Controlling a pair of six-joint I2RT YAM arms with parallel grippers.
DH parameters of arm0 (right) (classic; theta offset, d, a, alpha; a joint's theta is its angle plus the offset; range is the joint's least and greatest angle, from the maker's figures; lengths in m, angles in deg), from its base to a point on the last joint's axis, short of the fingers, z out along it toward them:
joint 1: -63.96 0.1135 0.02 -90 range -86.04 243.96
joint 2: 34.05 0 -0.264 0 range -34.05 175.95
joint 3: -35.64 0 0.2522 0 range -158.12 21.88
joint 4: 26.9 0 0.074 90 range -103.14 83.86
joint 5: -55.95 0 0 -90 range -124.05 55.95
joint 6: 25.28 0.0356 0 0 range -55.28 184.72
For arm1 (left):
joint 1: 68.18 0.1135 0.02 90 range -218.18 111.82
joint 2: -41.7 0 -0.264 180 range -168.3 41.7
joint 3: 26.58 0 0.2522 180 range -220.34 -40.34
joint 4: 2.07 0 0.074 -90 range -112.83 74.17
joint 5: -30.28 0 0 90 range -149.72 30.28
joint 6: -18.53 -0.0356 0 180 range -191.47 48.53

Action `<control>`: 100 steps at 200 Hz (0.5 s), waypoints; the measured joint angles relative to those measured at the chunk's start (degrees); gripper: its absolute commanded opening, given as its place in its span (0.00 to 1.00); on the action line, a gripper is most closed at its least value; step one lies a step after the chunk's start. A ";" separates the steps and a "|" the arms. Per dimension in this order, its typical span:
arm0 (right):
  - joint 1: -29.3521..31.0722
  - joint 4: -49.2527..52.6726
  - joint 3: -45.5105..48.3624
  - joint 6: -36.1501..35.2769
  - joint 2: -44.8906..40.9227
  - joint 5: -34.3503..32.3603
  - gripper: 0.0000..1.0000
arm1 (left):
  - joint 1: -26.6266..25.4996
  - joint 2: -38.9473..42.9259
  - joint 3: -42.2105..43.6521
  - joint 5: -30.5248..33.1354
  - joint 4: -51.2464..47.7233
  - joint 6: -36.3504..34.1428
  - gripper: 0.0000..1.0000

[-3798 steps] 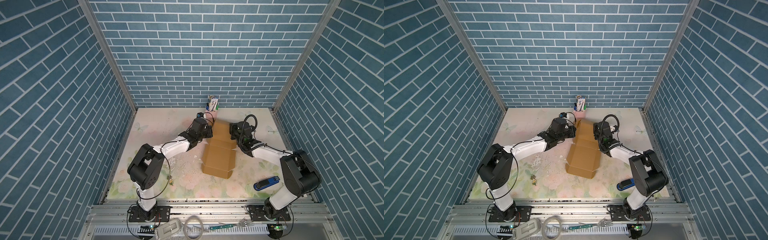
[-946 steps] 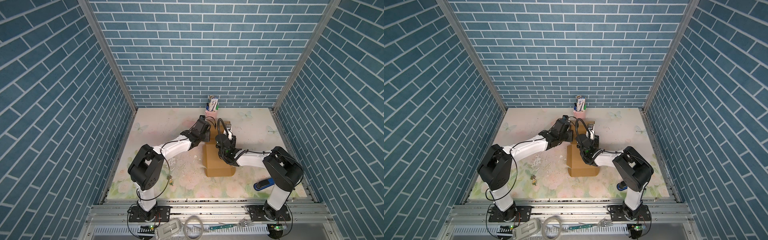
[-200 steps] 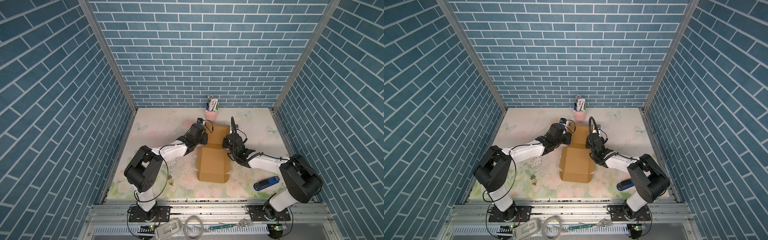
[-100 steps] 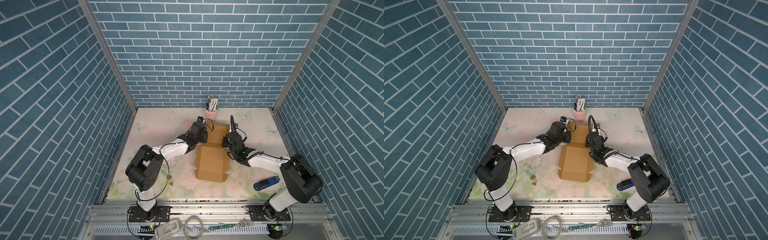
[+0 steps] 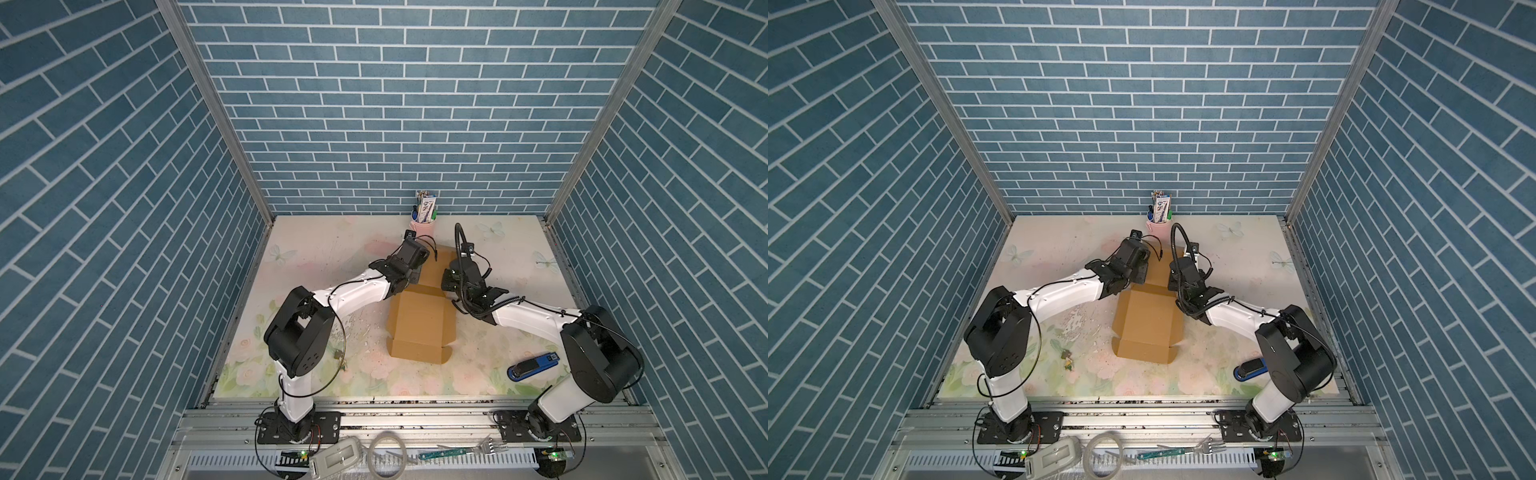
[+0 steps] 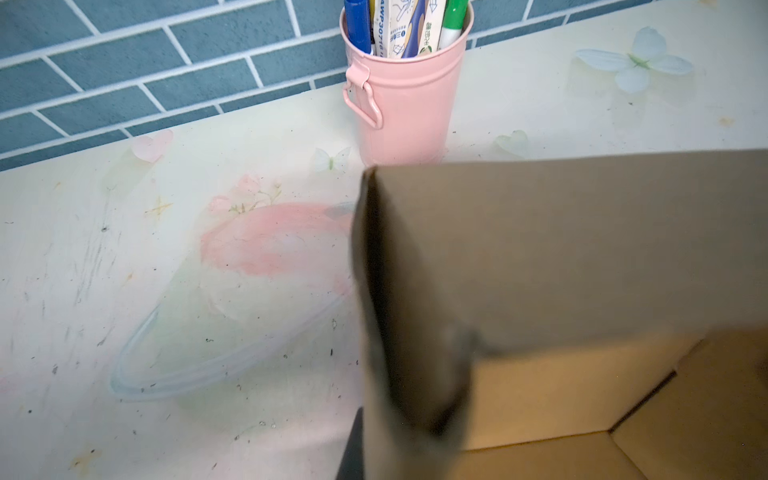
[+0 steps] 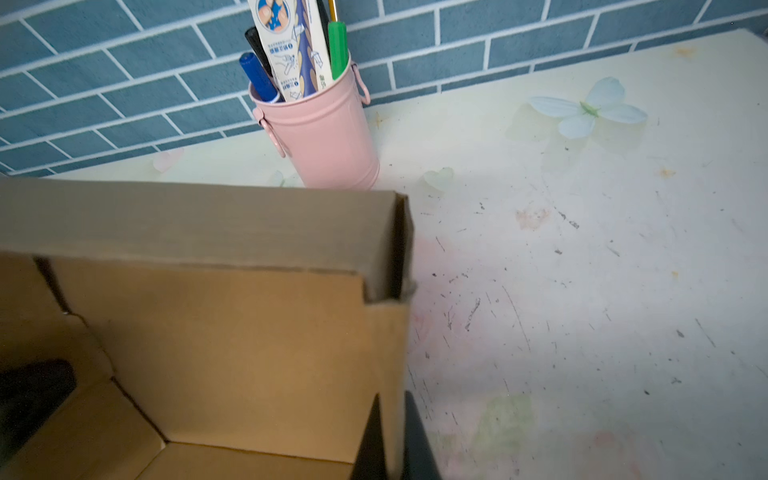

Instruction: Fold the paper box

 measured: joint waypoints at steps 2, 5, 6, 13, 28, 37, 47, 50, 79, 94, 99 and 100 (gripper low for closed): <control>0.02 0.55 -0.26 0.20 0.00 0.15 0.00 | -0.02 0.00 -0.15 0.00 -0.39 0.00 0.03; 0.02 1.38 -0.61 0.50 0.00 0.28 0.00 | -0.04 0.00 -0.35 0.02 -0.90 0.02 0.03; 0.02 1.66 -0.79 0.48 0.00 0.42 0.00 | -0.04 0.00 -0.39 0.02 -1.03 0.02 0.03; 0.04 3.30 -1.60 0.92 0.00 0.87 0.00 | -0.04 0.00 -0.83 0.00 -2.45 0.15 0.03; 0.11 6.93 -3.10 1.86 -0.02 2.19 0.00 | -0.04 0.00 -1.86 -0.39 -5.46 0.44 0.04; 0.11 9.18 -3.89 2.43 -0.02 2.95 0.00 | -0.09 0.00 -2.67 -0.87 -7.54 0.61 0.05; 0.11 11.72 -4.83 2.97 -0.02 3.69 0.00 | -0.17 -0.11 -3.61 -1.42 -9.60 0.81 0.05; 0.11 12.79 -5.25 3.26 -0.02 3.85 0.00 | -0.22 -0.24 -3.96 -1.66 -10.34 0.81 0.06; 0.11 21.00 -8.87 4.87 0.04 5.46 0.00 | -0.50 -1.88 -6.03 -2.86 -14.69 1.07 0.07; 0.11 24.20 -9.99 5.62 0.57 6.62 0.00 | -0.66 -2.67 -6.14 -3.34 -16.00 1.16 0.07; 0.11 24.94 -10.08 6.12 0.81 7.06 0.00 | -0.72 -2.91 -6.14 -3.45 -16.48 1.16 0.07; 0.11 25.00 -10.08 6.16 0.85 7.10 0.00 | -0.74 -2.93 -6.14 -3.48 -16.55 1.16 0.07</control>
